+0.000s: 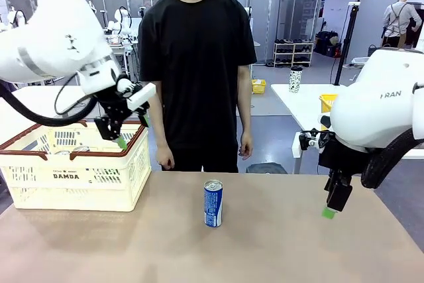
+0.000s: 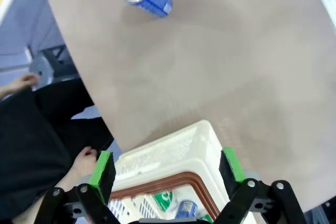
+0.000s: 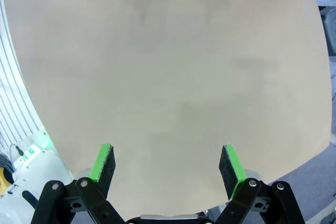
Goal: Place the drinks into the Shopping basket.
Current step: Pick up one drink and place it into the Shopping basket.
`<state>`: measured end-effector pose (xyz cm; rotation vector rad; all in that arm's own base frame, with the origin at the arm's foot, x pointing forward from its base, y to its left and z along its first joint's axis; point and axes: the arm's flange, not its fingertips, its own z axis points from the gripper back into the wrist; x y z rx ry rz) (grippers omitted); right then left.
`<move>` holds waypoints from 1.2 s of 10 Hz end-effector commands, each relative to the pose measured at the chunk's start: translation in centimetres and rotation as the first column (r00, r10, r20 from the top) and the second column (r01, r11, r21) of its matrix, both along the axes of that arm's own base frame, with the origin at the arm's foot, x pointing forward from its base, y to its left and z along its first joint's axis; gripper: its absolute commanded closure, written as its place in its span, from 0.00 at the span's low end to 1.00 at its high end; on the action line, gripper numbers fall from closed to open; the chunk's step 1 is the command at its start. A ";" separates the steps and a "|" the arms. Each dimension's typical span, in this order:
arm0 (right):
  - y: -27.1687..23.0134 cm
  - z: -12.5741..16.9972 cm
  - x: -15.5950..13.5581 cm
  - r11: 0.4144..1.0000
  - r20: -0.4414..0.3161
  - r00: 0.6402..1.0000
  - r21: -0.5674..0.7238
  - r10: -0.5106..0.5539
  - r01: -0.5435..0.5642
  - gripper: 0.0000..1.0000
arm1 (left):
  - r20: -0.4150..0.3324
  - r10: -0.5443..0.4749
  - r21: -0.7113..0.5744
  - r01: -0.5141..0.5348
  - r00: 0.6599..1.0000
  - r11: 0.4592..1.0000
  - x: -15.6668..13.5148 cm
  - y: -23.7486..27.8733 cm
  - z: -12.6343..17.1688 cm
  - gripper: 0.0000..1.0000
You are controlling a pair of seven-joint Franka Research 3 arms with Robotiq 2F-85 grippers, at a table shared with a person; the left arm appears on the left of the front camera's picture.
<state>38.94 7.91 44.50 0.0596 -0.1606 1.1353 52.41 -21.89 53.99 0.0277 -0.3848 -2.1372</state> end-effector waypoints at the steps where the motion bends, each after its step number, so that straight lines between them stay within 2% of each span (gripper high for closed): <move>1: -0.1 0.0 -0.1 1.000 -0.004 1.000 -0.005 -0.002 0.002 0.00 | 0.015 -0.045 0.006 0.045 0.999 0.999 1.1 0.5 -0.3 0.00; 2: -0.1 0.0 -0.1 1.000 -0.004 1.000 -0.005 -0.002 0.002 0.00 | 0.000 0.000 0.000 0.000 1.000 1.000 0.0 0.0 0.0 0.00; 7: -0.1 0.0 -0.1 1.000 -0.004 1.000 -0.005 -0.002 0.002 0.00 | 0.003 -0.010 0.001 0.010 1.000 1.000 0.4 -0.1 -0.1 0.00; 8: -0.1 0.0 -0.1 1.000 -0.004 1.000 -0.005 -0.002 0.002 0.00 | -0.042 -0.048 0.035 0.049 0.998 0.998 0.5 -2.0 -0.8 0.00; 12: -0.1 0.0 -0.1 1.000 -0.004 1.000 -0.005 -0.002 0.002 0.00 | -0.088 -0.178 0.005 0.180 0.980 0.984 0.2 -10.2 -3.1 0.00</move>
